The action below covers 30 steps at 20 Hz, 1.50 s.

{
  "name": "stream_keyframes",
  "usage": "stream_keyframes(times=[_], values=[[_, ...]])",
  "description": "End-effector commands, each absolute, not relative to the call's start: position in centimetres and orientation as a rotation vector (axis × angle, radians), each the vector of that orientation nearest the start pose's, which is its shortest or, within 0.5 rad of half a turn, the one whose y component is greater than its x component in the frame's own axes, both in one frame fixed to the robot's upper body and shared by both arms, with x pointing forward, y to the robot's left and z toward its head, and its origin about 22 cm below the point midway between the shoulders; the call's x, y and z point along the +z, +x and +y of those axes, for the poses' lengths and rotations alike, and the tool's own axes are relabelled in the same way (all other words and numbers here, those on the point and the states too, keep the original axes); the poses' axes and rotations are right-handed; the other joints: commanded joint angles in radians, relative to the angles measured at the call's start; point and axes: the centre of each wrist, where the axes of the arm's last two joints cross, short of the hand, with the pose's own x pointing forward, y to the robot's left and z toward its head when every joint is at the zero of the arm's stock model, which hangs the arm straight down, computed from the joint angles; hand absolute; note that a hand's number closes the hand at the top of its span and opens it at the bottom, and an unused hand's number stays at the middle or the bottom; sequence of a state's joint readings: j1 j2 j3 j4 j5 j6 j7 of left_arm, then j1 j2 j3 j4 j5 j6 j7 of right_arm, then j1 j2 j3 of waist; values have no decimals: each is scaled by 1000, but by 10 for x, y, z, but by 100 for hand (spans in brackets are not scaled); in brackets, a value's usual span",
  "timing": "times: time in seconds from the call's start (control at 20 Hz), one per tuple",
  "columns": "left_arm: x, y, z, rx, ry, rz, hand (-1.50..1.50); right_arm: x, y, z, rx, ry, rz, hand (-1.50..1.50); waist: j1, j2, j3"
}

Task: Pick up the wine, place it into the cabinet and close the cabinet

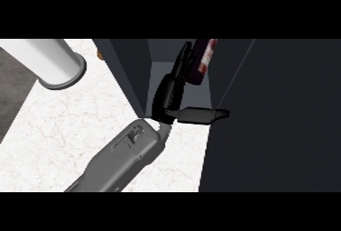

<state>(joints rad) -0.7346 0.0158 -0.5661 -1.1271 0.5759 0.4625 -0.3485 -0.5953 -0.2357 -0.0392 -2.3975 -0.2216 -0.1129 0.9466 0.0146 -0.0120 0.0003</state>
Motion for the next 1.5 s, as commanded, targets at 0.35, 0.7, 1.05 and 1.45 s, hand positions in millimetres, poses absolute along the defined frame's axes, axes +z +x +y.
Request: stream_keyframes(times=[0.35, 0.7, 1.05, 1.45], values=[[75, 221, 29, 120, -498, -1824, -150, 287, 158, -204, 280, 220, -1986, -150, -7, 4, -1], [80, 170, 65, 106, -586, -1791, 150, 292, 177, -198, 269, 200, -1985, -150, -5, 8, -1], [79, 134, 109, 35, -606, -1810, 150, 279, 156, -190, 405, 327, -1918, 150, -5, 6, -1], [85, 133, 171, 13, -659, -1821, 150, 279, 158, -161, 610, 569, -1840, 150, 5, 8, -3]])
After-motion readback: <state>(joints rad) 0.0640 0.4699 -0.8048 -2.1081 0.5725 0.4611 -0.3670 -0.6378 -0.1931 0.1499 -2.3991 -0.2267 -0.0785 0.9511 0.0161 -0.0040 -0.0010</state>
